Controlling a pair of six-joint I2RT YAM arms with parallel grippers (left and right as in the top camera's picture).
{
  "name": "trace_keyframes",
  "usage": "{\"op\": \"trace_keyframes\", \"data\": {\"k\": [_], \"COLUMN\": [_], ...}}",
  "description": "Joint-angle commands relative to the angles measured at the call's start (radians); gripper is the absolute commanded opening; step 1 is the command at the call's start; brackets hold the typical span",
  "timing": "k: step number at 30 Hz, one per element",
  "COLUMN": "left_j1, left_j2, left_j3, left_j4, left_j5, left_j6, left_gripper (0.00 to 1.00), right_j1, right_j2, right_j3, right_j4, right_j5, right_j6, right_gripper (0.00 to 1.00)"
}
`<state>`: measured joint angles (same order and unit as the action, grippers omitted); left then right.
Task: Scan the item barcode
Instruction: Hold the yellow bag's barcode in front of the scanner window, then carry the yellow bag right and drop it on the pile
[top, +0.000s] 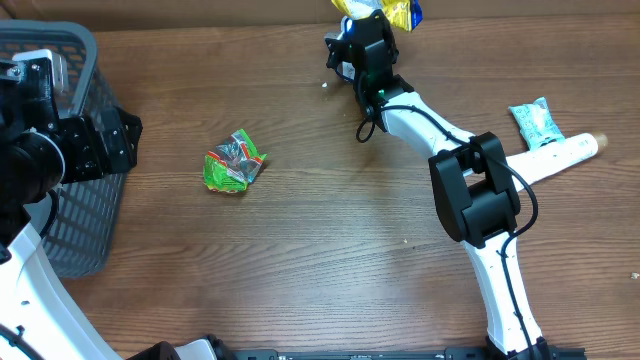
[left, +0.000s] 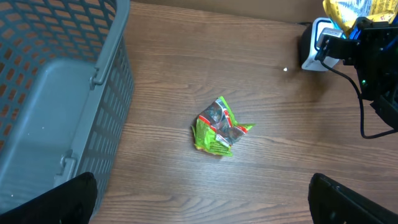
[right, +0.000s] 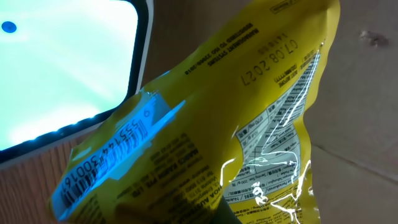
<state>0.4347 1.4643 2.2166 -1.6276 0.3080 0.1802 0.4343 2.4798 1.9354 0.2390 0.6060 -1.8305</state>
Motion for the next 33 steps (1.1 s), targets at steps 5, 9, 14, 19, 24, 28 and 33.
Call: {"op": "trace_keyframes", "data": {"k": [5,9,14,19,24,28,33], "left_j1": [0.008,0.008,0.008,0.008,0.008,0.008,0.008], "left_j2": [0.002,0.002,0.002,0.002,0.002,0.002,0.002], "left_j3": [-0.003,-0.003,-0.003,-0.003,-0.003,-0.003,-0.003], "left_j4": [0.002,0.002,0.002,0.002,0.002,0.002,0.002], "left_j5": [0.014,0.014,0.014,0.014,0.014,0.014,0.014], "left_j6": [0.014,0.014,0.014,0.014,0.014,0.014,0.014], "left_gripper": [1.0,1.0,1.0,1.0,1.0,1.0,1.0], "right_j1": [0.003,0.006,0.021,0.042,0.077,0.1,0.072], "right_j2": [-0.009,-0.009,-0.033,-0.111,-0.27,-0.435,-0.654], "right_j3": [0.027,0.027,0.027,0.027,0.027,0.027,0.027], "right_j4": [0.021,0.039,0.066,0.005,-0.204,-0.419,-0.769], "right_j5": [-0.006,-0.006,-0.042,-0.074,-0.073,-0.085,-0.151], "right_j6": [0.0,0.001,0.069,0.22,0.464,0.78,1.278], "right_gripper": [0.04,0.04,0.04,0.04,0.04,0.04,0.04]}}
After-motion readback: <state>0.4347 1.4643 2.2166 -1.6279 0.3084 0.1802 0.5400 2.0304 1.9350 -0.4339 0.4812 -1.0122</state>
